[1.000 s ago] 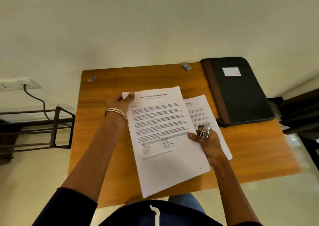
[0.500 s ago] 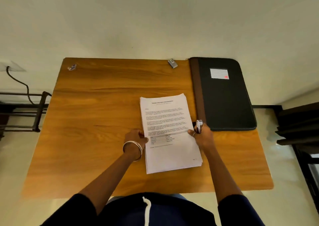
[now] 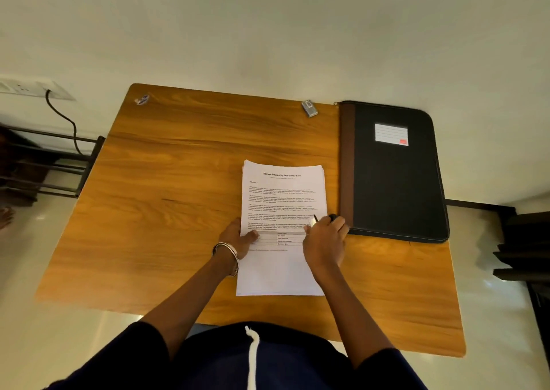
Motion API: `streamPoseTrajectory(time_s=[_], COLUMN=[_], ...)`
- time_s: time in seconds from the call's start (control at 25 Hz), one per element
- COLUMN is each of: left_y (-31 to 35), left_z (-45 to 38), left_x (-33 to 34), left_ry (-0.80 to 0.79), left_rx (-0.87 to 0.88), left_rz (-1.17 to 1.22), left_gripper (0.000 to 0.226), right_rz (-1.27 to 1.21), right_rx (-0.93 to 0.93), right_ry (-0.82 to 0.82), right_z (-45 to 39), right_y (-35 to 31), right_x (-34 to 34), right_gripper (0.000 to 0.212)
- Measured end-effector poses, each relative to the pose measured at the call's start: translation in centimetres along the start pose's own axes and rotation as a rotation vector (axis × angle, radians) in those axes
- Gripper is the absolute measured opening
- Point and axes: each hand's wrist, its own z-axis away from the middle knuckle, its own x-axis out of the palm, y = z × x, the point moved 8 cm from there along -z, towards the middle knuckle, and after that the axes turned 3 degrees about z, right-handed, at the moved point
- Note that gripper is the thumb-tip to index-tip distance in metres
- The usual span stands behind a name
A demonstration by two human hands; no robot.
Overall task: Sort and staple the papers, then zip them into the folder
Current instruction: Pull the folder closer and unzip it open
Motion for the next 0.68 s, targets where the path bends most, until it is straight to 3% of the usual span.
streamPoseTrajectory(time_s=[0.08,0.2,0.4,0.52,0.6,0.68], left_y=[0.2,0.1,-2.0,-3.2,-3.6,-3.7], left_z=[0.2,0.6,0.6,0.3,-0.1,-0.8], left_x=[0.0,-0.3,-2.4,-5.4,-8.4,-12.9], left_ry=[-0.018,0.004,-0.011,-0.003,0.014,0.077], left_rx=[0.052,0.086,0.023,-0.013,-0.018,-0.006], left_rz=[-0.008,0.038,0.312,0.440,0.491,0.452], left_gripper=[0.043,0.044,0.044,0.041,0.037,0.030], right_rz=[-0.126,-0.083,-0.415,-0.748,-0.915,-0.927], right_rx=[-0.112,-0.285,-0.053,0.017,0.017,-0.064], right_ry=[-0.009,-0.132,0.012,-0.144,-0.245,-0.254], right_z=[0.0,1.2,0.6,0.3,1.1,2.0], right_y=[-2.3,-5.0,-1.6,-2.4,-5.6,-10.4], right_x=[0.5,2.9,1.2,2.4,2.9,2.8], right_gripper=[0.042,0.053,0.073,0.083,0.072,0.056])
